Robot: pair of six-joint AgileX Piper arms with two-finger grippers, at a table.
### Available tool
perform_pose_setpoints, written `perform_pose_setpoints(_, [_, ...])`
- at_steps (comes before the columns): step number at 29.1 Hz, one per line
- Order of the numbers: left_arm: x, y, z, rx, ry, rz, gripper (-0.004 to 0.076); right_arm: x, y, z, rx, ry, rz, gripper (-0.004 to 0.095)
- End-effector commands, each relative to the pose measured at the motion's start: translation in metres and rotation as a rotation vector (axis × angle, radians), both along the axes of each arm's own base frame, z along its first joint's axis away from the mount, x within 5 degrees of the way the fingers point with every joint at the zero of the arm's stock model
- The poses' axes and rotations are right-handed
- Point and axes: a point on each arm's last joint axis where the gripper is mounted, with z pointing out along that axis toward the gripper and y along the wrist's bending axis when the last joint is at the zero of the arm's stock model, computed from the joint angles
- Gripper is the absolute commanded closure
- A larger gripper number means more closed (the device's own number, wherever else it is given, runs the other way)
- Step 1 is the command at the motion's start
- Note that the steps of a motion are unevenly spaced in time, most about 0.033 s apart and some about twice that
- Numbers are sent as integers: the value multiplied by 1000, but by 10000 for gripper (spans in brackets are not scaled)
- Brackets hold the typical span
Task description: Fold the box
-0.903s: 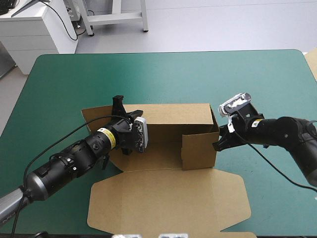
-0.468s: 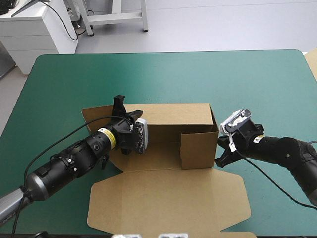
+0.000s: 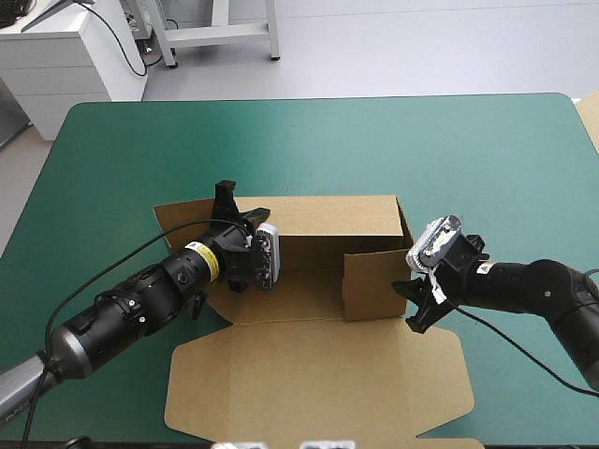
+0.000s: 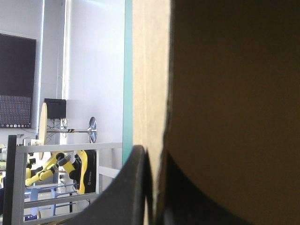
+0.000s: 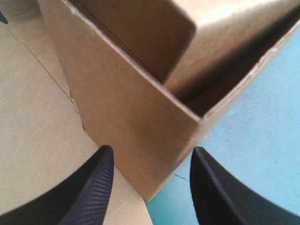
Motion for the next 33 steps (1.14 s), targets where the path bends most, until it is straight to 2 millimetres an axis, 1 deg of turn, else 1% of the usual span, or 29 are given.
perform_pose_setpoints(1, [-1, 2, -6, 0, 78, 55, 731, 1, 1, 15, 55, -61, -12, 412])
perform_pose_setpoints(6, [2, -2, -13, 13, 99, 56, 731, 4, 4, 12, 78, -48, -1, 245])
perform_pose_setpoints(8, [3, -5, -17, 26, 112, 49, 731, 8, 5, 9, 81, -35, -4, 224])
perform_pose_setpoints(11, [1, -12, -24, 46, 130, 28, 731, 12, 7, 5, 87, -19, -2, 225])
perform_pose_setpoints(15, [-2, -20, -28, 56, 136, -2, 731, 19, 8, 0, 86, -19, -13, 225])
perform_pose_setpoints(18, [-2, -20, -28, 56, 136, -2, 731, 21, 12, -1, 72, -36, 5, 225])
perform_pose_setpoints(24, [-2, -21, -28, 42, 139, 0, 731, 27, 29, -5, 43, -102, 21, 231])
perform_pose_setpoints(26, [-3, -20, -26, 32, 139, 2, 731, 27, 32, -6, 44, -100, 15, 240])
perform_pose_setpoints(29, [-2, -20, -26, 33, 141, 4, 731, 30, 32, -9, 34, -92, -6, 308])
perform_pose_setpoints(31, [-2, -20, -26, 33, 141, 4, 731, 30, 31, -9, 29, -89, -10, 436])
perform_pose_setpoints(32, [-2, -20, -26, 32, 140, 3, 731, 29, 32, -9, 29, -83, -5, 582])
perform_pose_setpoints(33, [-2, -20, -26, 32, 140, 3, 731, 29, 32, -9, 29, -78, -1, 642])
